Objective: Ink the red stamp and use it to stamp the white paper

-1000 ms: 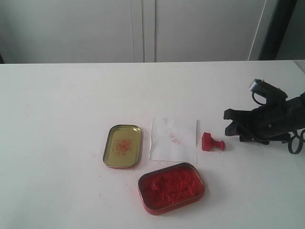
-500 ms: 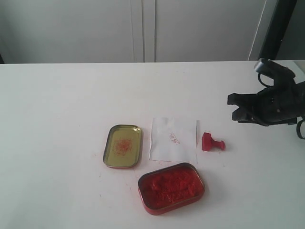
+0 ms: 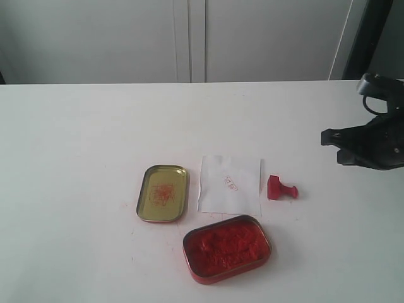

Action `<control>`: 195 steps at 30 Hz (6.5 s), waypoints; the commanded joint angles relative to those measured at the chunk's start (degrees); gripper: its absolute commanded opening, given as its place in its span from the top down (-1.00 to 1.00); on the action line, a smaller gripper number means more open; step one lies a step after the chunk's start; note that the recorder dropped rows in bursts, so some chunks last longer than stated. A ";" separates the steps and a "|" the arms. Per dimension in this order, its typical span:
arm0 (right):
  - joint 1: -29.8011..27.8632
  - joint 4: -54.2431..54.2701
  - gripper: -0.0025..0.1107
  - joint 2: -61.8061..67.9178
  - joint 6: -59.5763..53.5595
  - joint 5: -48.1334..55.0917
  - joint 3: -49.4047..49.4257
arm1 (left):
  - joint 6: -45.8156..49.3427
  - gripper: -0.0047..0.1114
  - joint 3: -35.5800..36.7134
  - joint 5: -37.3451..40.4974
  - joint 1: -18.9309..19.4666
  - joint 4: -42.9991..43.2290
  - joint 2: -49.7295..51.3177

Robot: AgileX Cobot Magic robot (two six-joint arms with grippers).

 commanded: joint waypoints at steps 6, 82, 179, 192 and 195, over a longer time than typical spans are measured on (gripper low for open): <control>-0.45 -36.45 0.96 -4.25 37.16 2.21 0.26 | 0.16 0.92 0.19 0.10 0.04 -0.15 -0.20; 3.02 -40.92 0.96 -77.78 30.19 12.67 17.53 | 0.16 0.92 0.19 0.10 0.04 -0.15 -0.20; 4.60 -41.58 0.96 -89.78 30.55 -3.09 47.46 | 0.16 0.92 0.19 0.10 0.04 -0.15 -0.20; 4.60 -41.58 0.96 -89.78 30.56 -3.27 47.46 | 0.16 0.92 0.19 0.10 0.04 -0.15 -0.20; 4.60 -41.58 0.96 -89.78 30.56 -3.27 47.46 | 0.16 0.92 0.19 0.10 0.04 -0.15 -0.20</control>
